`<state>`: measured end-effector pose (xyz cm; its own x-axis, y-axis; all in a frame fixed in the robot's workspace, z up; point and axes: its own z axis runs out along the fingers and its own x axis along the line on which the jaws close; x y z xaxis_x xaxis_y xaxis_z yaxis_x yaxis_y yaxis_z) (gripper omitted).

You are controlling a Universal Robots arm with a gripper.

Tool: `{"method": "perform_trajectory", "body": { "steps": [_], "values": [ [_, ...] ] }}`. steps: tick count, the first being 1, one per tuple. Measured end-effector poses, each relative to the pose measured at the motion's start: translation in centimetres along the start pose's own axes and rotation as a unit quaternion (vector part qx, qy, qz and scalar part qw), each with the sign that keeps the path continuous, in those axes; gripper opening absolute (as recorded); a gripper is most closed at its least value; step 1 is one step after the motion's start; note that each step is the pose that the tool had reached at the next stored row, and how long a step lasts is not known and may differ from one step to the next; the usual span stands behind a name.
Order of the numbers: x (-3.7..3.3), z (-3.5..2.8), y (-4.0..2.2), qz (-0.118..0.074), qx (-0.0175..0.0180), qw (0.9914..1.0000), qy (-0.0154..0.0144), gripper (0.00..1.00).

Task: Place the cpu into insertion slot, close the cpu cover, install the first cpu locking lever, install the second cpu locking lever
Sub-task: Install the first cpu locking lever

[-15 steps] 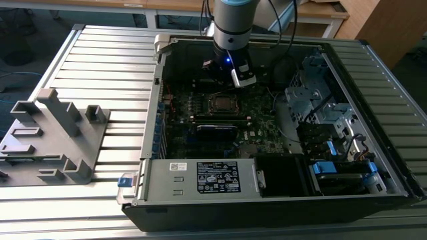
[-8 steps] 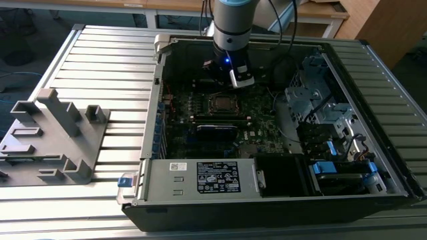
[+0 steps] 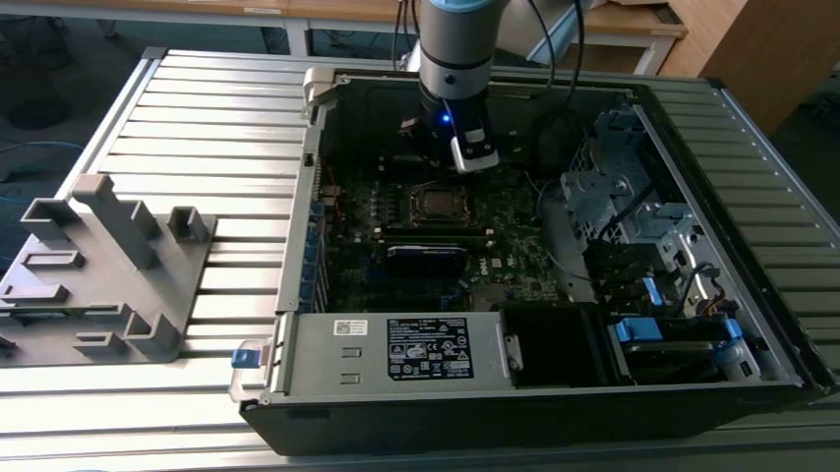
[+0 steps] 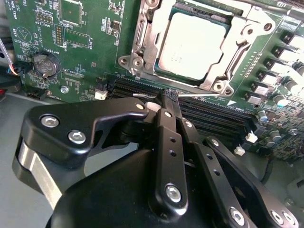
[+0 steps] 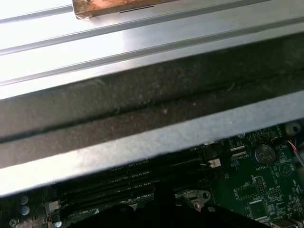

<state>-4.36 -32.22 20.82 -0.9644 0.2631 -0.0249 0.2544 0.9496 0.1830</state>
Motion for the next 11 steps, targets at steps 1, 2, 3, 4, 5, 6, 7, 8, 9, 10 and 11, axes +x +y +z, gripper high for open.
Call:
{"method": "perform_trajectory", "body": {
  "steps": [1,2,3,4,5,6,7,8,9,10,11],
  "values": [
    [0.01,0.01,0.03,0.001,0.0000,1.00000,-0.0002,0.10],
    [0.04,0.02,0.07,0.002,0.0000,1.00000,-0.0004,0.10],
    [0.06,0.03,0.10,0.004,0.0000,0.99999,-0.0007,0.10],
    [0.07,0.03,0.13,0.005,0.0001,0.99999,-0.0009,0.10],
    [0.08,0.03,0.14,0.006,0.0001,0.99998,-0.0011,0.10],
    [0.08,0.04,0.15,0.007,0.0001,0.99998,-0.0013,0.10],
    [0.08,0.04,0.15,0.008,0.0001,0.99997,-0.0015,0.10],
    [0.09,0.05,0.15,0.009,0.0001,0.99996,-0.0020,0.10],
    [0.09,0.08,0.14,0.010,-0.0001,0.99995,-0.0030,0.10],
    [0.09,0.11,0.14,0.011,-0.0004,0.99993,-0.0044,0.10],
    [0.09,0.16,0.13,0.011,-0.0008,0.99992,-0.0059,0.10]
  ]
}}
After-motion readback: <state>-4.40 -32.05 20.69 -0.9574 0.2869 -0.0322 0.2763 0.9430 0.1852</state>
